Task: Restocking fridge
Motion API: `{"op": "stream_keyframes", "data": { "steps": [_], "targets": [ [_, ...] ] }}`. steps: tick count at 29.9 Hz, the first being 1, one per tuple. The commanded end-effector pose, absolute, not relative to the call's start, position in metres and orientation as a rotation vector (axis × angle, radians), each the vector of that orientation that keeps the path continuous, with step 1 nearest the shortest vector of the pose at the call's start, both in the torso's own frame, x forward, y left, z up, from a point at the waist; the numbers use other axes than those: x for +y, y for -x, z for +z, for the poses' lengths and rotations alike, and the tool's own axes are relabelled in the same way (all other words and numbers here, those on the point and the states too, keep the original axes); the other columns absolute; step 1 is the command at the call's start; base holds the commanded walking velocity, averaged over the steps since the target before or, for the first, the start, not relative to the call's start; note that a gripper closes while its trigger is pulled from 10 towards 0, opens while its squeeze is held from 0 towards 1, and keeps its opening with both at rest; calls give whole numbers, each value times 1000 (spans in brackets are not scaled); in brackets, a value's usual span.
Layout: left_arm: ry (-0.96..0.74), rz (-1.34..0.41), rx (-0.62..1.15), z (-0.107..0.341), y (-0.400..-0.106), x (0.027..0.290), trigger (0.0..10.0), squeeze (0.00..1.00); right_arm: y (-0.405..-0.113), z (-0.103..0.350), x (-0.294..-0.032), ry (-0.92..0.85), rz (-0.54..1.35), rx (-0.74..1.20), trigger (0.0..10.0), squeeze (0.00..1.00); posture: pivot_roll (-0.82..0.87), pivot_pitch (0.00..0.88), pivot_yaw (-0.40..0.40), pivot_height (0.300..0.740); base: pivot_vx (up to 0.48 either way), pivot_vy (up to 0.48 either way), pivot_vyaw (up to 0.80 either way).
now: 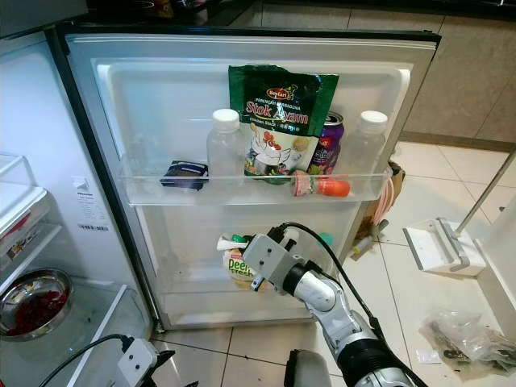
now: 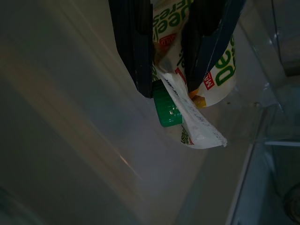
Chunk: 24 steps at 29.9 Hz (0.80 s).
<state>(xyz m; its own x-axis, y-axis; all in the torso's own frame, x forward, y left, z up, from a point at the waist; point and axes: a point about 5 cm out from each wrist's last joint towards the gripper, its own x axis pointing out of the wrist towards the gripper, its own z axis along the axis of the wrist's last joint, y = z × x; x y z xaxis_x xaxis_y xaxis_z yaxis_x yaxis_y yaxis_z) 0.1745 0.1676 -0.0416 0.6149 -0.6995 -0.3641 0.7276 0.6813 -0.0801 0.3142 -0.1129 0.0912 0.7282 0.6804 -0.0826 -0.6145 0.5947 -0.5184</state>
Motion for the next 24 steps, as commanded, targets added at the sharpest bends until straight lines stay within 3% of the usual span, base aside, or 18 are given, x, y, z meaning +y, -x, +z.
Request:
{"op": "stream_keyframes", "data": {
  "steps": [1,10,24],
  "targets": [
    [-84,-811,368,-39,-175,173,10000,0,-315,95,-113,531,758,-155,10000,0,12,0,-32,300,0,0,0],
    [-93,-777,348,-34,-180,183,10000,0,-315,91,-116,529,773,-134,10000,0,13,0,-32,300,0,0,0],
    [-126,-573,91,12,-221,216,10000,0,-318,89,-120,520,781,-110,10000,0,31,0,-41,300,0,0,0]
  ]
}}
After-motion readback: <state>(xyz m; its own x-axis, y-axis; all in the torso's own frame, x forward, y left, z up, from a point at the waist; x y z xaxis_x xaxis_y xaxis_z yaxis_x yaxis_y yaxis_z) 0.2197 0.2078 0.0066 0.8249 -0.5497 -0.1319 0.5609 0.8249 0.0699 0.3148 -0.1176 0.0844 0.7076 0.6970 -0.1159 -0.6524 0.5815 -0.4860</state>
